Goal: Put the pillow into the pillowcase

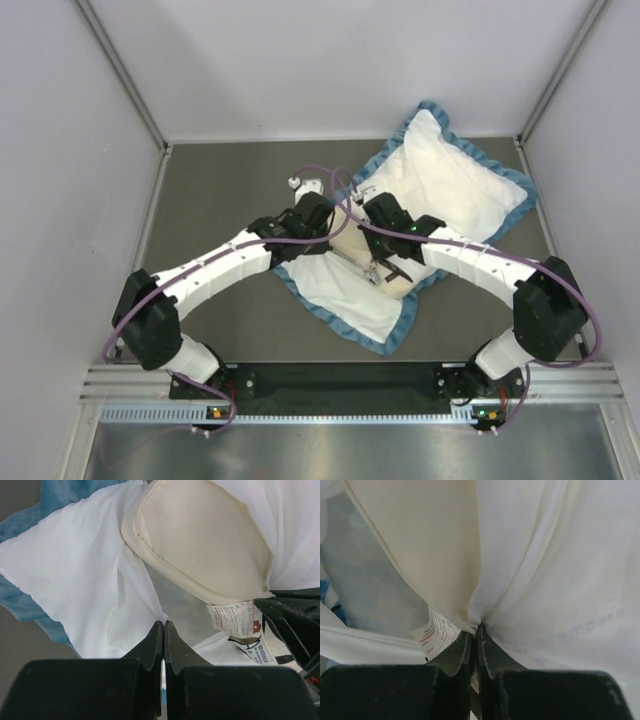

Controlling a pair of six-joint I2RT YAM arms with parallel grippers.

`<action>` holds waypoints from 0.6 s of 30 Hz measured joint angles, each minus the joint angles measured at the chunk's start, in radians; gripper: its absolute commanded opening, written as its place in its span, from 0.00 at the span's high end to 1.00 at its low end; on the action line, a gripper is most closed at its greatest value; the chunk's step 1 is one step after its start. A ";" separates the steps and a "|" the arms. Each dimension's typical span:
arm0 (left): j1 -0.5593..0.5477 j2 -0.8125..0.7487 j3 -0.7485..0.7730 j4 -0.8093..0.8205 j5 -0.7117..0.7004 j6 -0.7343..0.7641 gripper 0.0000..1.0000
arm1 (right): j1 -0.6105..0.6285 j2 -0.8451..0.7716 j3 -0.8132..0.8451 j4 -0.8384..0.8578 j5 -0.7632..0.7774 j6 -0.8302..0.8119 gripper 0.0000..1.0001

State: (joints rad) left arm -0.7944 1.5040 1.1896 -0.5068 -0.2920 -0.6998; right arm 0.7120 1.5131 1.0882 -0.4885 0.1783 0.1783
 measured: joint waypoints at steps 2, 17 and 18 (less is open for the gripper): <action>0.017 -0.003 0.002 -0.025 0.003 0.011 1.00 | 0.032 0.004 0.002 0.002 0.004 0.001 1.00; 0.104 0.042 0.141 -0.169 -0.053 0.131 1.00 | 0.131 -0.010 0.027 -0.009 -0.053 0.009 1.00; 0.110 0.043 0.148 -0.170 -0.050 0.139 1.00 | 0.132 -0.010 0.034 -0.010 -0.057 0.009 1.00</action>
State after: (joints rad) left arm -0.6842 1.5475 1.3376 -0.6765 -0.3424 -0.5606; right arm 0.8444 1.5032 1.1225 -0.4988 0.1215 0.1875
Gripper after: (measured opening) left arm 0.015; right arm 0.020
